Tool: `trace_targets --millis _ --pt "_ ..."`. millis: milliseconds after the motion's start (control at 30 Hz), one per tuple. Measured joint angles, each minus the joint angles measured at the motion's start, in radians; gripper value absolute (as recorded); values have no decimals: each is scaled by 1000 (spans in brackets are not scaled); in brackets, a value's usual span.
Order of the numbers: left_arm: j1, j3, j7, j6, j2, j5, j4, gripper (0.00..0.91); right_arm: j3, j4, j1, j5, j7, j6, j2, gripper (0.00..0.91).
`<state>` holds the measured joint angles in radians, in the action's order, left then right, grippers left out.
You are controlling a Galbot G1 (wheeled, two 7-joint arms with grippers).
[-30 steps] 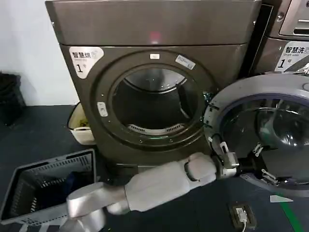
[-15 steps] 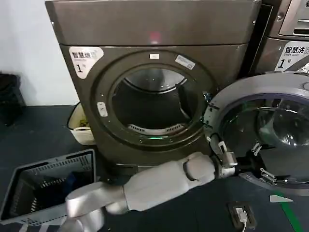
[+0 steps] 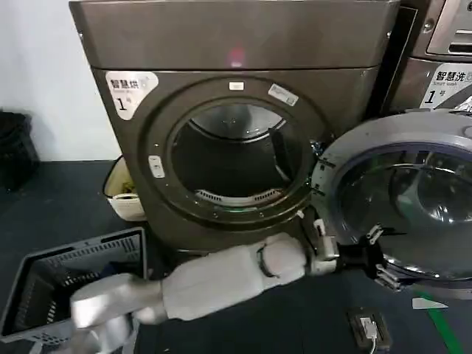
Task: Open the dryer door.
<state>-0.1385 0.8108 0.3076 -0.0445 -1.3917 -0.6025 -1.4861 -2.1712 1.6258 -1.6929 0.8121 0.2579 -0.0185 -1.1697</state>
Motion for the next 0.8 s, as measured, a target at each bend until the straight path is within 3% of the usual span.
trace_targets --millis 533,800 --pt "89 63 -2 -6 285 -127 -227 907 -22 7 -8 -8 11 1 2 907" --pt "198 162 -20 -83 498 -120 -339 907 -22 7 -7 -14 16 2 7 907"
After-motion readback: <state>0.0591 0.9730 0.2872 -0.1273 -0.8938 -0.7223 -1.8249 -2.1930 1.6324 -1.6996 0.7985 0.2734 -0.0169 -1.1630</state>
